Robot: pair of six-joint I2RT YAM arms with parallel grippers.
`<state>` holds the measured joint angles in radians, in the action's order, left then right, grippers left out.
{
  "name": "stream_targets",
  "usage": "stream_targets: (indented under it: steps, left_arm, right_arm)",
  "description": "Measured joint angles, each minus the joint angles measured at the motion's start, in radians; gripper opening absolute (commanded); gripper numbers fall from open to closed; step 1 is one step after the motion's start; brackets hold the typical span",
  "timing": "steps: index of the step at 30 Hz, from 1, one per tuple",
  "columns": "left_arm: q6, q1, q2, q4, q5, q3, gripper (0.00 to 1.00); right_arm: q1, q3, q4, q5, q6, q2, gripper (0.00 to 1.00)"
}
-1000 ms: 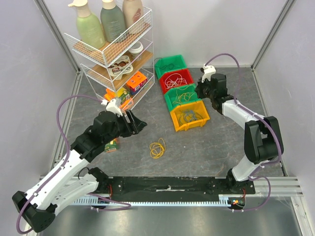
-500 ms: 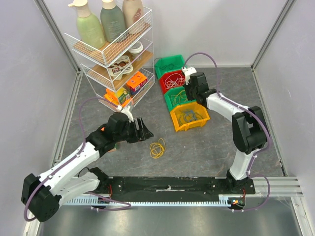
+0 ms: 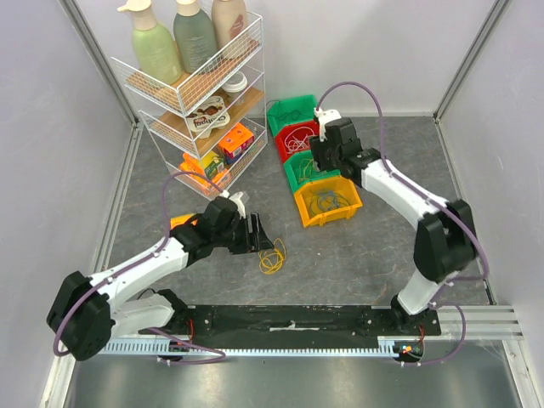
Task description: Untangle the cables
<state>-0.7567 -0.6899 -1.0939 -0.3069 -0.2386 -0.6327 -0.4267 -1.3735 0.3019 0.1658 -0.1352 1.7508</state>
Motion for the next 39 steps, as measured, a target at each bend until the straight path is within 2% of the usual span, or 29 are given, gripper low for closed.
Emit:
stream_targets:
  steps: [4,8,12,15,18,20,24,29,37,39]
  left_arm:
    - [0.013,-0.006,-0.042,0.002,0.001,0.0,0.69]
    - [0.023,-0.022,-0.065,0.0,0.008,0.002,0.59]
    - [0.023,-0.033,-0.064,0.006,0.022,0.033,0.59]
    - [0.023,-0.035,-0.07,0.011,0.023,0.064,0.61]
    - [0.023,-0.037,-0.098,0.027,0.037,0.073,0.54]
    - [0.022,-0.037,-0.116,0.037,0.062,0.073,0.53]
    - [0.023,-0.037,-0.125,0.052,0.095,0.072,0.55]
    - [0.051,-0.037,-0.133,0.056,0.109,0.047,0.64]
    - [0.115,-0.037,-0.205,0.086,0.082,-0.011,0.65]
    - [0.12,-0.037,-0.224,0.101,0.069,-0.012,0.63]
  right_arm:
    - [-0.118,0.092,-0.017,-0.125,-0.06,-0.201,0.62]
    - [-0.212,0.377,-0.201,-0.359,-0.152,-0.406,0.61]
    - [-0.28,0.645,-0.319,-0.502,-0.249,-0.423,0.61]
    - [-0.331,0.748,-0.367,-0.555,-0.316,-0.385,0.56]
    - [-0.346,0.777,-0.436,-0.579,-0.37,-0.359,0.43]
    - [-0.345,0.778,-0.479,-0.573,-0.402,-0.34,0.39]
    - [-0.345,0.777,-0.511,-0.528,-0.446,-0.301,0.38]
    - [-0.344,0.778,-0.536,-0.497,-0.493,-0.241,0.38]
    - [-0.343,0.776,-0.62,-0.491,-0.526,-0.135,0.38]
    - [-0.343,0.765,-0.638,-0.491,-0.528,-0.117,0.32]
